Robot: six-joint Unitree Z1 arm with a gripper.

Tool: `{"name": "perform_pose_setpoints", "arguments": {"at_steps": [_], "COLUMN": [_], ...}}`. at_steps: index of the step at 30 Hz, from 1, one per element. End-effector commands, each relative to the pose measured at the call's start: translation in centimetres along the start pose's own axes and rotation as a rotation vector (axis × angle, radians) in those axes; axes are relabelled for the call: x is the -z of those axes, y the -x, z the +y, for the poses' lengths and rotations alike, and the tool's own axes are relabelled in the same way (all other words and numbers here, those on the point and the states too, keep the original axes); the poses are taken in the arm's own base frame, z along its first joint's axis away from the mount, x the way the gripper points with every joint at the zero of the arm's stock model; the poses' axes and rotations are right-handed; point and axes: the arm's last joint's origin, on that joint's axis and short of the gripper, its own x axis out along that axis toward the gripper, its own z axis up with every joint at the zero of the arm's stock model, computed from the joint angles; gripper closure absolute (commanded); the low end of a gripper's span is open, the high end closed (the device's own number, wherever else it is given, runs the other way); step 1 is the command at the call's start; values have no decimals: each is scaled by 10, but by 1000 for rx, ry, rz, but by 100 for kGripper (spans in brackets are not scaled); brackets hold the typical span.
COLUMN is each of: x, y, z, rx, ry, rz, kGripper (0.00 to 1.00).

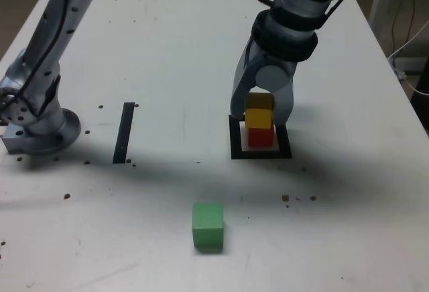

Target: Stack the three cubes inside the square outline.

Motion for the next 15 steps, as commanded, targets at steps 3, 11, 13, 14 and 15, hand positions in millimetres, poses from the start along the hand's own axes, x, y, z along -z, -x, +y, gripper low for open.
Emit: {"name": "perform_pose_setpoints", "arguments": {"at_steps": [3, 11, 13, 14, 15], "x": [-3, 3, 7, 10, 15], "y": [-3, -1, 2, 5, 8], "z": [1, 1, 1, 1, 0], "rx": [-2, -6, -10, -13, -17], "ry": [-6, -6, -2, 0, 4], "rz": [3, 2, -4, -9, -15], "kGripper": [1, 0, 0, 0, 0]}}
